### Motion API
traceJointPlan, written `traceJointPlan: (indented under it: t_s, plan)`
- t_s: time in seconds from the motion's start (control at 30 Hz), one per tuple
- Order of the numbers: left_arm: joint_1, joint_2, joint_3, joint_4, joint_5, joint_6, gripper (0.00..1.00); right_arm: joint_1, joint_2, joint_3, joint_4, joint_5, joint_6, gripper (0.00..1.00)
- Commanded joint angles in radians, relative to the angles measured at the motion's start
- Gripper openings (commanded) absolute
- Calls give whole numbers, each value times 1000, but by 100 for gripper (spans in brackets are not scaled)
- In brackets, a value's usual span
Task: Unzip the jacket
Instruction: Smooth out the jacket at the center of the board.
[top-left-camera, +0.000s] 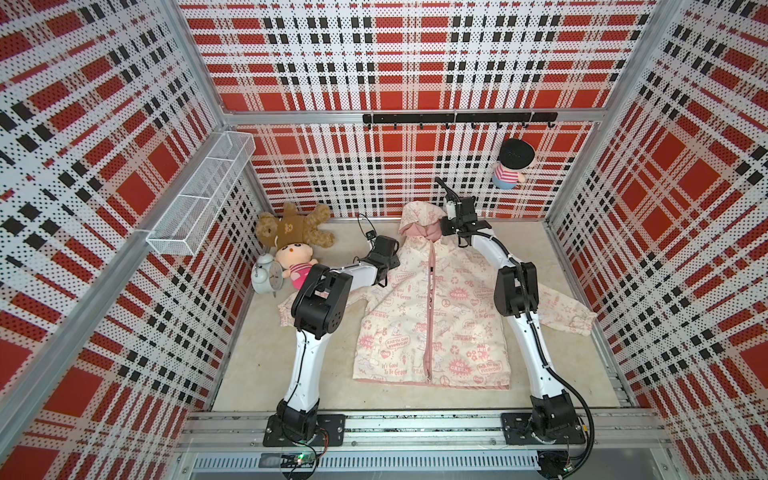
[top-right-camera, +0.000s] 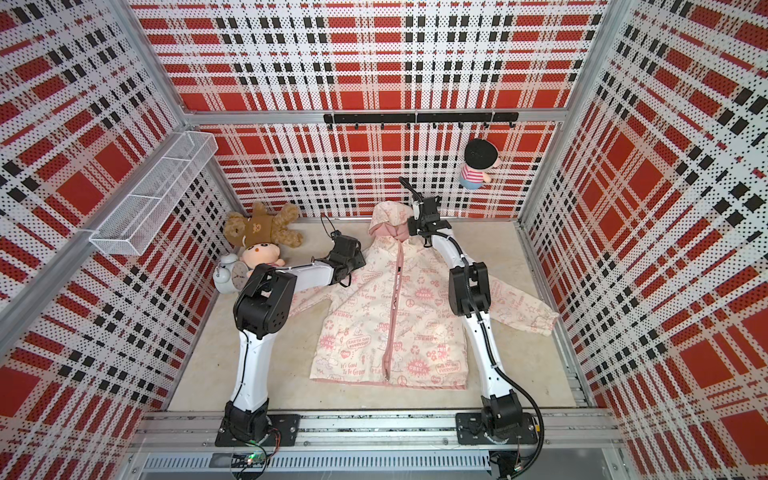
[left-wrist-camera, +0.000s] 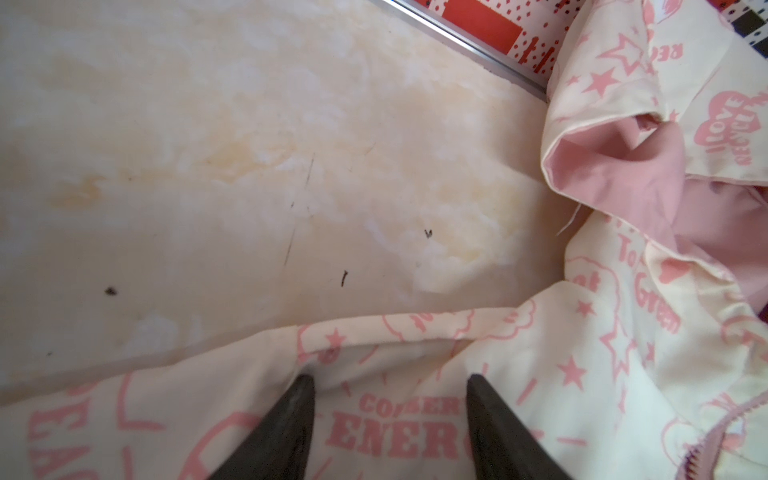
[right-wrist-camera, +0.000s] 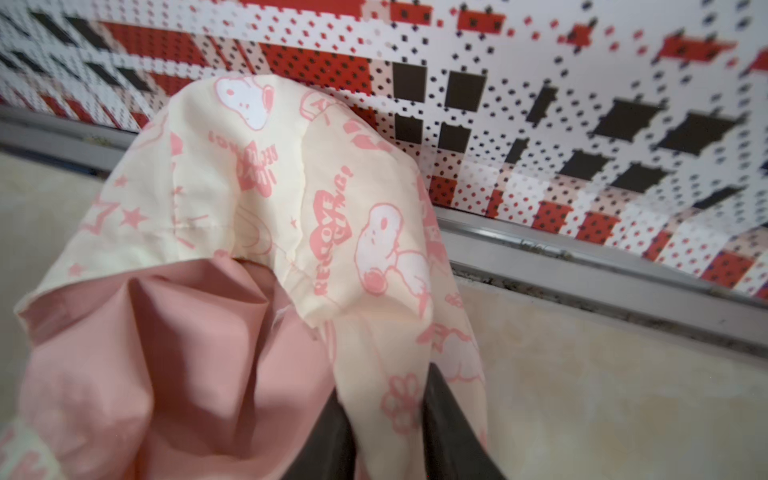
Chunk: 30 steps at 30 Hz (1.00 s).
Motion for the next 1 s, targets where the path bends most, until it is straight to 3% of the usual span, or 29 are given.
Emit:
traceJointPlan:
  t_s: [0.0, 0.23, 0.63, 0.8, 0.97]
  plan:
    - [9, -1, -67, -76, -13, -5, 61, 0, -15, -18, 60, 45, -13, 17]
    - [21, -11, -136, -70, -23, -26, 58, -5, -154, -198, 248, 85, -9, 5]
    - [74, -121, -326, -19, -75, -51, 53, -34, -276, -359, 375, 1, 105, 2]
    - [80, -193, -374, 9, -100, -34, 52, -42, -248, -344, 355, -58, 130, 3]
    - [77, -264, -346, 21, -115, 0, 67, -43, -185, -275, 265, -149, 126, 15]
